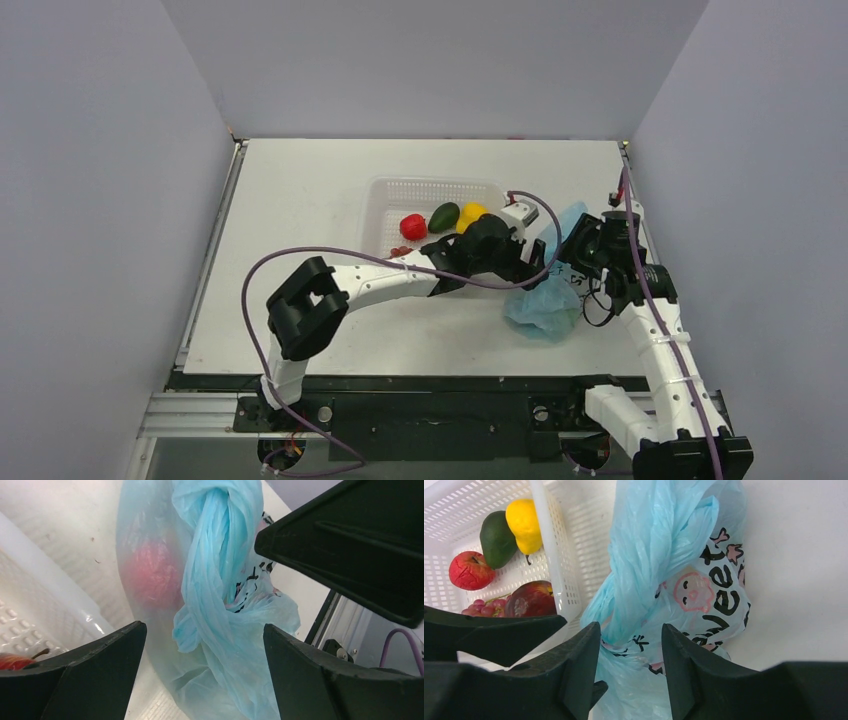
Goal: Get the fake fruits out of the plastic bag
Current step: Untie the plastic bag at the center of the board, then adjust the plastic bag at the center of the board.
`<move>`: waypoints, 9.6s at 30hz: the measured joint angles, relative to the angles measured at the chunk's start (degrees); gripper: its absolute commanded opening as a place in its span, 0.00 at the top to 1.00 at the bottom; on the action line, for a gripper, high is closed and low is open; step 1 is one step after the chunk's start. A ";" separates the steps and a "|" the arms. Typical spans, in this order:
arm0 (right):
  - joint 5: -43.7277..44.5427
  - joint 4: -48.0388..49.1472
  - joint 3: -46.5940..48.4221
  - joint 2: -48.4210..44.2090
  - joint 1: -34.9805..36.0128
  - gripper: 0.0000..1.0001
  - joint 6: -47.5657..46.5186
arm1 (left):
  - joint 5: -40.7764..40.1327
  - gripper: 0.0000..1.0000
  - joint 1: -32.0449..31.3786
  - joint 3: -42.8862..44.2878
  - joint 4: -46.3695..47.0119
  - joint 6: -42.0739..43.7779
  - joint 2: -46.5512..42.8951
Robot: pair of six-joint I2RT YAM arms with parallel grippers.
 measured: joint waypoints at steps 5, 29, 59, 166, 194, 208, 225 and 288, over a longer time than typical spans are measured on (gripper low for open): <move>-0.96 0.46 -1.01 0.00 -0.98 0.63 -0.13 | 2.47 0.23 -0.02 2.01 -0.07 -1.09 4.04; 3.10 4.72 -2.51 5.66 -0.98 0.76 -1.57 | 7.08 0.77 1.51 9.97 -0.35 -3.43 7.74; 8.28 12.37 -9.90 2.05 -0.70 1.00 3.26 | 8.20 1.00 1.09 11.37 -3.87 -4.70 11.17; 27.52 -7.52 0.17 -16.35 19.52 0.50 10.10 | 23.06 0.30 11.98 0.70 7.85 -16.76 1.75; 19.02 -2.40 -5.38 -8.28 11.43 0.57 3.89 | 24.70 0.86 8.57 12.39 1.16 -13.75 14.78; 14.25 0.44 -6.43 -4.94 11.43 0.58 3.91 | 25.24 0.75 8.59 9.88 3.72 -15.54 12.68; 14.25 1.75 -6.71 -2.43 11.43 0.44 3.21 | 25.46 1.00 8.66 8.52 4.98 -15.72 11.08; 30.03 -1.95 -0.85 -8.96 -2.12 1.00 1.60 | 14.32 1.00 8.28 7.02 -4.39 -13.27 2.60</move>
